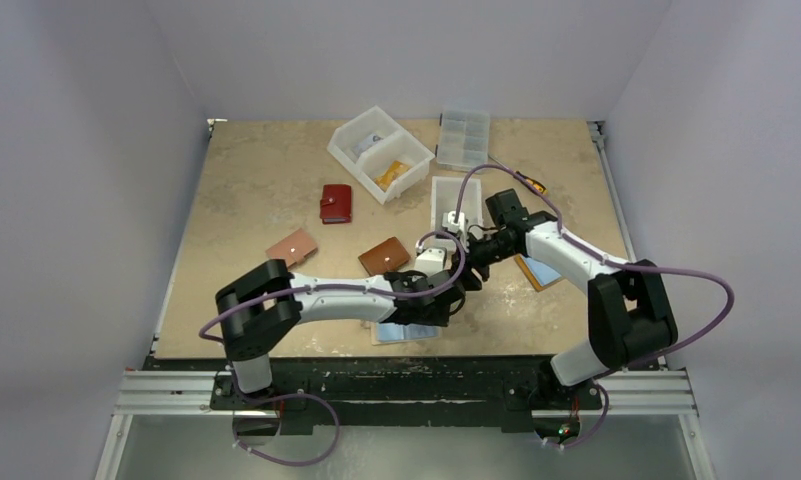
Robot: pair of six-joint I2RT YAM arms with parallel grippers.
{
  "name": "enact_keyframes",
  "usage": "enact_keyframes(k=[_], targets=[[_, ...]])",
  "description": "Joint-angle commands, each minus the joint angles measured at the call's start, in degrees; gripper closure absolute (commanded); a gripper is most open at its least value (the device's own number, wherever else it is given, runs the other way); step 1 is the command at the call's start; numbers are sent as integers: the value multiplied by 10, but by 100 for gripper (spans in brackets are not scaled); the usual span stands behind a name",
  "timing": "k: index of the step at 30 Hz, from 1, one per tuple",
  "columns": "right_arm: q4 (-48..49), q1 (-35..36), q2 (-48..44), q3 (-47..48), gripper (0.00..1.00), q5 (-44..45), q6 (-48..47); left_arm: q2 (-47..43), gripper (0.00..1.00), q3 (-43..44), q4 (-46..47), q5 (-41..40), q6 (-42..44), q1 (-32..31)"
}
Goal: Take the credit cards out of the card holder
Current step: Remove the credit card from the card holder.
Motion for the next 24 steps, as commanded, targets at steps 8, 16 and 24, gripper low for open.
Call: enact_keyframes(k=[8,16,24], targets=[[37,-15,-29,-13,47,-23,17,45,42,74,-130,-52,7,-19],[44,-25,-38,-20,47,-25,25,15,45,47,-104,-54,9,-24],[43,-27,-38,-20,47,-29,25,34,54,39,-110,-42,5,-23]])
